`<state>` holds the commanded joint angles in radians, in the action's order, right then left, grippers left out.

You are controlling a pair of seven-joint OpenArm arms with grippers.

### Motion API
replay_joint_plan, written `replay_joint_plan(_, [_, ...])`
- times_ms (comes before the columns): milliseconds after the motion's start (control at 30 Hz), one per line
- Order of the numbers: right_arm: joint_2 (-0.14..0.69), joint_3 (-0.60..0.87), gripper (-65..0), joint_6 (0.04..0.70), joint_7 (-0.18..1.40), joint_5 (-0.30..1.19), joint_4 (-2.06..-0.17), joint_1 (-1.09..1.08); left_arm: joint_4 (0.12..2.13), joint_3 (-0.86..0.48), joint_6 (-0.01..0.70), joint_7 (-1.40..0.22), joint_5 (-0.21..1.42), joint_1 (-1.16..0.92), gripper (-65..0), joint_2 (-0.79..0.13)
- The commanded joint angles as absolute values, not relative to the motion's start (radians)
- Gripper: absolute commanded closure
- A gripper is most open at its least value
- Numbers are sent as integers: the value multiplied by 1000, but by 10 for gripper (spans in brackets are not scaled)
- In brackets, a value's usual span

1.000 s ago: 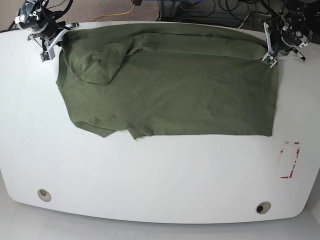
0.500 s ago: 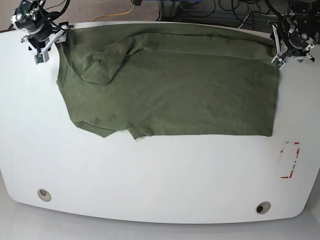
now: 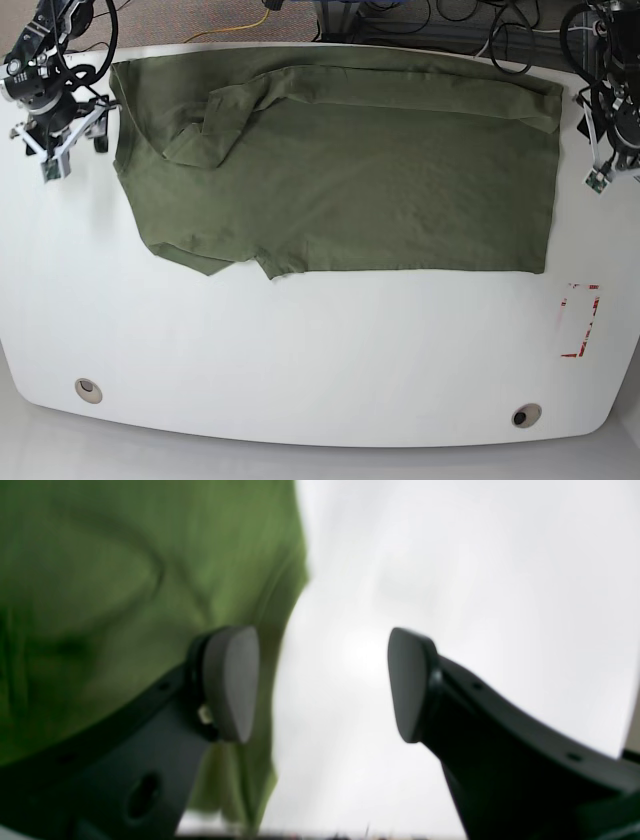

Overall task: Layout the t-shirt on the table in an organized manner, then fold the t-shirt properly
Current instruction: 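Release and move both grippers to the shirt's opposite edge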

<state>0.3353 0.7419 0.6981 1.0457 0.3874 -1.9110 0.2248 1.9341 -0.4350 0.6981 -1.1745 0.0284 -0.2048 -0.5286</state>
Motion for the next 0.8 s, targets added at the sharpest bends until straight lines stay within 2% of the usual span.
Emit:
replay_joint_plan(200, [383, 645, -388, 698, 1046, 387, -1727, 28, 1905, -418, 698, -1175, 24, 15, -364, -515])
replay_joint_plan(467, [403, 613, -387, 698, 1029, 386, -1438, -189, 1735, -309, 698, -1138, 24, 228, -360, -409])
replay_joint_plan(633, [410, 493, -387, 698, 928, 386, -1270, -286, 1563, -252, 698, -1049, 24, 329, -360, -338])
replay_joint_plan(800, [414, 437, -387, 698, 860, 386, -1136, -354, 1432, -226, 698, -989, 24, 394, -360, -298])
